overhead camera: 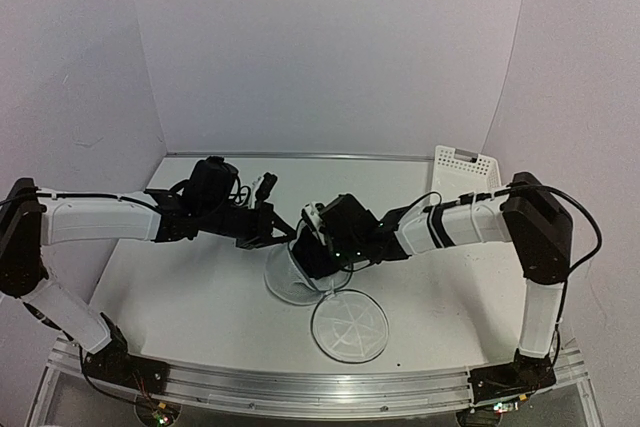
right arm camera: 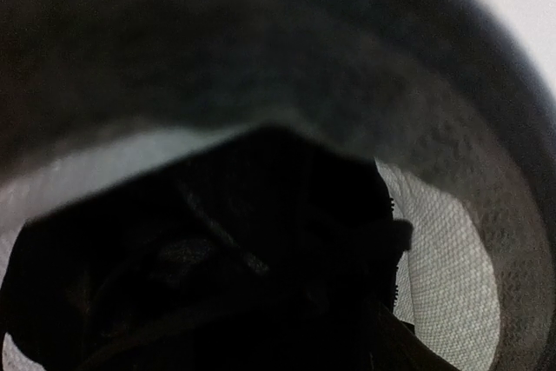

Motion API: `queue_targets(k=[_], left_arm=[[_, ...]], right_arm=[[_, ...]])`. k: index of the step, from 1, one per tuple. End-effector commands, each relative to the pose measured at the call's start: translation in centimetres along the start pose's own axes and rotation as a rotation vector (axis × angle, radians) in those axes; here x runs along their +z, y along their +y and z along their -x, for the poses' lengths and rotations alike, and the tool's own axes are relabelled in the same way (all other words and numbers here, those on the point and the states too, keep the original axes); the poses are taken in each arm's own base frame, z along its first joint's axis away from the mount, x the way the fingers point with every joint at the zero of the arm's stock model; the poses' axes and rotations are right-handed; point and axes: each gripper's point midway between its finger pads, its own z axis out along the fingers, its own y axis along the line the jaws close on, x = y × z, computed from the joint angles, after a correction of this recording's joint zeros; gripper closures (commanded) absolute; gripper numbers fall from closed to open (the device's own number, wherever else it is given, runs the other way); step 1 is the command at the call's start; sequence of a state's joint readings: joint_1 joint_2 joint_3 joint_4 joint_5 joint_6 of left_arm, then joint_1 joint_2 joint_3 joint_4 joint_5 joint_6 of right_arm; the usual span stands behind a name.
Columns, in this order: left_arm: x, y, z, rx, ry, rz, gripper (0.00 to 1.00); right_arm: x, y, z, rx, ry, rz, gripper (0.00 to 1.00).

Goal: Unzip the laundry bag and remove the bra
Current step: Pick up the bra from the laundry bag.

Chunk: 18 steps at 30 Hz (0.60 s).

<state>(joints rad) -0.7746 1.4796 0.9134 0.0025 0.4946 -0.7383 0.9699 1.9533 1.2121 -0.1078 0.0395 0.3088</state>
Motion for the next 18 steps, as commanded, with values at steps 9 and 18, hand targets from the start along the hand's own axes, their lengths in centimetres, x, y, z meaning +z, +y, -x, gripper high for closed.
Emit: queue_targets(k=[9,18], left_arm=[[0.3,0.8,-0.1,0.021,-0.021,0.024,1.00],[-0.1,2.7,-0.2,0.010,-0.035,0.107,1.00]], right_arm=[[2.4,-0.3,0.0,-0.015,-0.010,-0.009,0.74],[0.0,-0.2,1.2,-0.032,-0.058,-0.002,1.00]])
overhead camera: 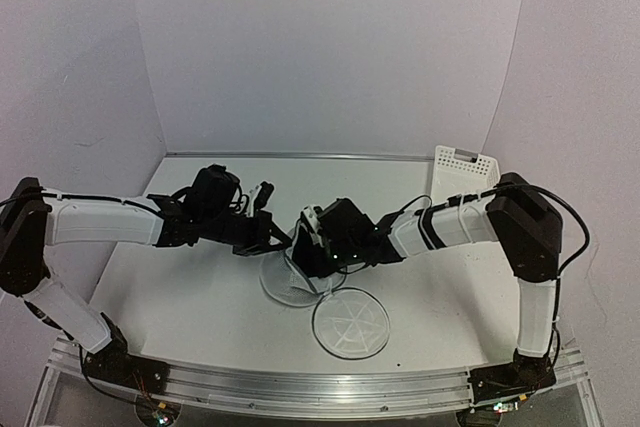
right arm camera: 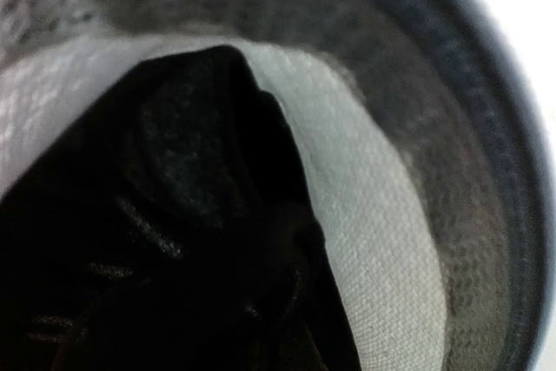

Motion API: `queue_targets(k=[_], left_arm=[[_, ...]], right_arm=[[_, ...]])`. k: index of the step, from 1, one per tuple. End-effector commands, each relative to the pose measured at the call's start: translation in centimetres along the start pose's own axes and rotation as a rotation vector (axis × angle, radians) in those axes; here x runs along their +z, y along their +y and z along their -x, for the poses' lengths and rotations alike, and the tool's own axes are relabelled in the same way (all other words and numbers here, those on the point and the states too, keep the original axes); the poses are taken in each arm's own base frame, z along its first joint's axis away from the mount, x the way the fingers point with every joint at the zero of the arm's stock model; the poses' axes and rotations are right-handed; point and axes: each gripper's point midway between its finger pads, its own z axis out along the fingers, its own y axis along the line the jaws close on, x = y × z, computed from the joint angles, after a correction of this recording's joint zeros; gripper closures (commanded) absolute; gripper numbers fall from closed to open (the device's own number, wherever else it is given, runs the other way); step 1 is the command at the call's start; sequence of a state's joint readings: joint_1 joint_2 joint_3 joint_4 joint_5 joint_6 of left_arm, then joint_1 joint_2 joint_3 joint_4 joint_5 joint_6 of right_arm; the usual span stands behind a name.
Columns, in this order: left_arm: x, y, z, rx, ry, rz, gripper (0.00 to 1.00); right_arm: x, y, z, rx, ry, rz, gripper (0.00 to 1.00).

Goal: Unzip the laundry bag and remove the bra
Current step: Pick up the bra from the laundry bag.

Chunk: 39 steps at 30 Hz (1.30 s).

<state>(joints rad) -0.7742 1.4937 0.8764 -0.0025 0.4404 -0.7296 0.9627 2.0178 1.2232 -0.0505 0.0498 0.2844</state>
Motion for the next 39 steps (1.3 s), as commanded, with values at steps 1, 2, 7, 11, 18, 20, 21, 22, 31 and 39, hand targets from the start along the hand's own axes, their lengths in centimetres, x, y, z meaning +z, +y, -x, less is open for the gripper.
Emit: queue_targets(k=[1,2,7,11,18,20,21,22,31,39], left_arm=[[-0.6,0.5,0.7,0.022,-0.036,0.042,1.00],[-0.6,0.7,0.7,0.022,-0.039,0.050,1.00],[-0.8,1.7,1.0,0.003,-0.053,0.088,1.00],[-1.0,2.4,1.2,-0.015,-0.058,0.102,1.00],[-1.4,2.8,1.9,-0.034,-0.083,0.116,1.00],[-1.6,2.9,2.1,-0.040,-0.092,0.118,1.00],[-1.7,3.0,2.2,-0.044,-0.095,0.119,1.00],[-1.8,3.1,2.4,-0.048,-0.099,0.120,1.00],[-2.2,2.7,4.0,-0.047,-0.129,0.107,1.00],[-1.9,1.4,5.0,-0.012,-0.105,0.059,1.00]], right_arm=[[-2.5,0.5,1.9,-0.016,-0.064,0.016,1.00],[-3.0,0.6,2.2,-0.018,-0.075,0.024,1.00],[-6.0,1.2,4.1,-0.028,-0.147,0.054,1.00],[-8.1,1.5,5.0,-0.035,-0.191,0.072,1.00],[-10.9,1.4,5.4,-0.045,-0.238,0.080,1.00],[-11.6,1.4,5.3,-0.049,-0.247,0.085,1.00],[-12.0,1.4,5.3,-0.051,-0.253,0.090,1.00],[-12.5,1.6,5.8,-0.051,-0.279,0.100,1.00],[-15.7,3.5,5.4,-0.119,-0.317,0.224,1.00],[-18.5,5.1,4.8,-0.162,-0.353,0.339,1.00]])
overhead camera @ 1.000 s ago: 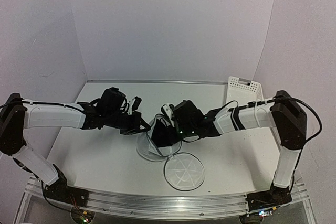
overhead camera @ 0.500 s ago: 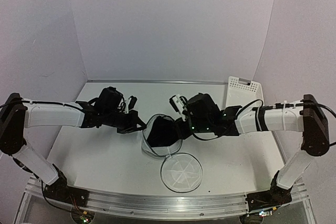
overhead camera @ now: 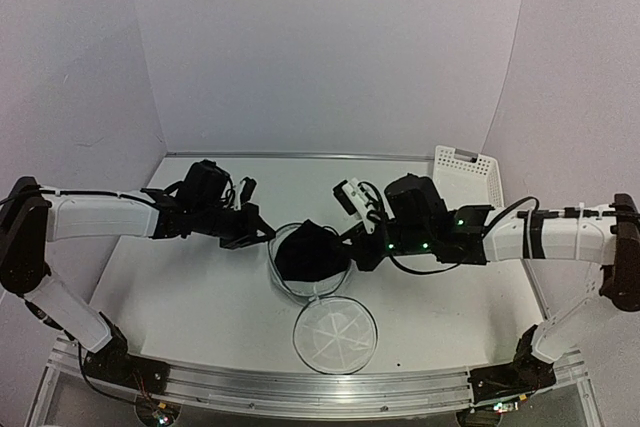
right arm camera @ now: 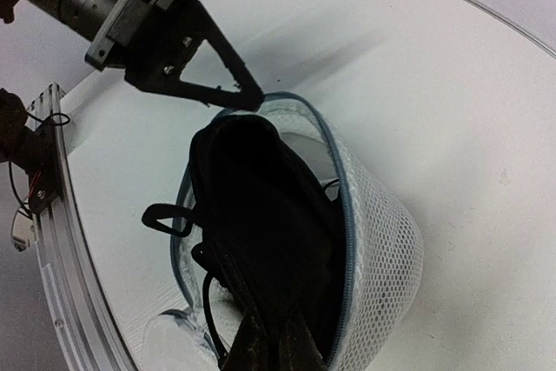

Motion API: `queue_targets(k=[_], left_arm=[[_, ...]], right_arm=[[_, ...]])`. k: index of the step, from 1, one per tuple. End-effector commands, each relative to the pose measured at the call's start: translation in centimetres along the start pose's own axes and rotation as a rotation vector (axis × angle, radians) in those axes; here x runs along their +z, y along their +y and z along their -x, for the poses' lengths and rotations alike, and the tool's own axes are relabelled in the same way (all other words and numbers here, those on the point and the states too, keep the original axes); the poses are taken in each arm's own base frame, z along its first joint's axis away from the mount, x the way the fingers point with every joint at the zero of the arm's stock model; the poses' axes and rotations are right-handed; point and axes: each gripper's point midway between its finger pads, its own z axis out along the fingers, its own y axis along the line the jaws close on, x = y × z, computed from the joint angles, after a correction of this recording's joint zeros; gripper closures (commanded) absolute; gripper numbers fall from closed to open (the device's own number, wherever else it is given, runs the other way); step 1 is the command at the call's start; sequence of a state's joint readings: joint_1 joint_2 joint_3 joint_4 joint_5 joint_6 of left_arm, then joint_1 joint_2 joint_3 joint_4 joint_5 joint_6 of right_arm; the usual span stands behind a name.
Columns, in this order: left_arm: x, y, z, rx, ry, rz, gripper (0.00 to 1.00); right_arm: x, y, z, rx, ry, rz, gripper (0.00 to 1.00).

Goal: Unzip the laundry bag and remove the bra
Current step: Pick up the bra from the laundry bag.

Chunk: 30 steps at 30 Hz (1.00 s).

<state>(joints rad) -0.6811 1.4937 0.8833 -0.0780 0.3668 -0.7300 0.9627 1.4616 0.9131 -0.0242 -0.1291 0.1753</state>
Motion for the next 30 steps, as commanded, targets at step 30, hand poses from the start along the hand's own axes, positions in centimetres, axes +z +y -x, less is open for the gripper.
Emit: queue_targets(k=[30], left_arm=[[0.6,-3.0,1.5,0.099,0.033,-0.084,1.00]], right_arm=[[-14.0,-1.2,17.5,0.024,-0.639,-0.239,1.00]])
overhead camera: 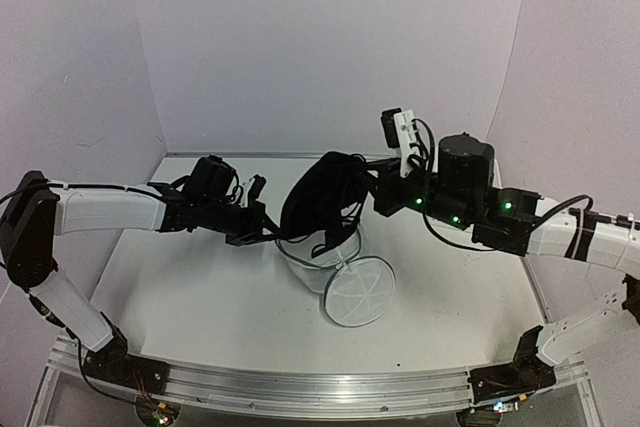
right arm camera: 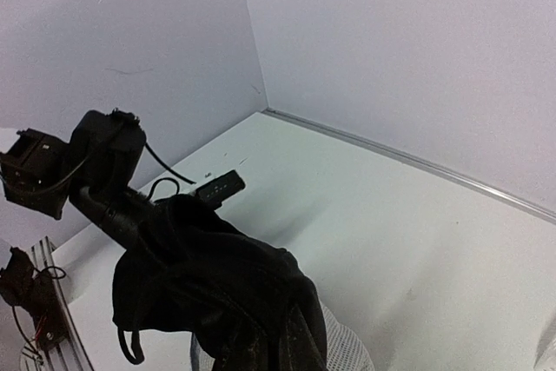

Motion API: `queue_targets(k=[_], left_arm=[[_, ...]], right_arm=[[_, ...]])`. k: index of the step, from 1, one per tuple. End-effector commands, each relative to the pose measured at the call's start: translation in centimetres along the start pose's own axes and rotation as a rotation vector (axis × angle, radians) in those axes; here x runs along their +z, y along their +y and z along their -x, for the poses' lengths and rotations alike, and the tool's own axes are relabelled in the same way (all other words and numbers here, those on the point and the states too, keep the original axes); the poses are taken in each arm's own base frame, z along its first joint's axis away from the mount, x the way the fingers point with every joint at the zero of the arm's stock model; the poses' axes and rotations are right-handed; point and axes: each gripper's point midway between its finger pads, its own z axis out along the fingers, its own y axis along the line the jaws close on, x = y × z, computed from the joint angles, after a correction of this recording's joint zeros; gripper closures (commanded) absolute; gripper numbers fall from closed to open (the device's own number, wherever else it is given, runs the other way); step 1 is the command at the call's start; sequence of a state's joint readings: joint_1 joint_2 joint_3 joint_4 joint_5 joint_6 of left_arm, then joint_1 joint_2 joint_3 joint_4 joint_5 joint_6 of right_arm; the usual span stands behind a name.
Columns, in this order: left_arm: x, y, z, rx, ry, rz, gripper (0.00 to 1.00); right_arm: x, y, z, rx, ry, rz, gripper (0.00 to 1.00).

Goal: Unzip the laundry bag and remove the bra
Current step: Pick up the bra from the laundry bag, then place the bra in the bin.

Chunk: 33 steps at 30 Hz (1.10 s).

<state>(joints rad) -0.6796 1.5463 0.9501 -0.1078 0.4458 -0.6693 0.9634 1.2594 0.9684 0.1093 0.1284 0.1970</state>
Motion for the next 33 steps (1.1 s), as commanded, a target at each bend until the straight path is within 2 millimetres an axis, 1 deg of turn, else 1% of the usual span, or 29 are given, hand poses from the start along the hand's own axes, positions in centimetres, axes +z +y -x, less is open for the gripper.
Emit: queue_targets(k=[1,11,17,25,29,33], left_arm=[[-0.2,-1.6,1.6,0.047,-0.028,-0.033,1.00],[-0.3,-1.7,1.4,0.056,-0.026,-0.034,1.00],[-0.5,-1.7,1.2,0.060,-0.030,-0.033,1.00],[-0.5,-1.6,1.2,0.062,-0.029,-0.031,1.00],[-0.5,-1.6,1.1,0.066,-0.028,-0.031,1.00],[-0.4,-1.6,1.2,0.069,-0.028,-0.032,1.00]], right_arm=[[-2.8,-0.6,7.8,0.010,-0.219,-0.067,1.00],[-4.0,-0.6,10.6,0.064,-0.308,-0.066,1.00],[-4.8,-1.5,11.8,0.068,-0.345,-0.123,1.00],[-6.2,-3.7,13.3,-0.001,-0.370,-0.278,1.00],[-6.8,-5.1,14.2,-0.086,-0.372,-0.395,1.00],[-6.8,-6.7,14.5,-0.184,-0.343,-0.521,1.00]])
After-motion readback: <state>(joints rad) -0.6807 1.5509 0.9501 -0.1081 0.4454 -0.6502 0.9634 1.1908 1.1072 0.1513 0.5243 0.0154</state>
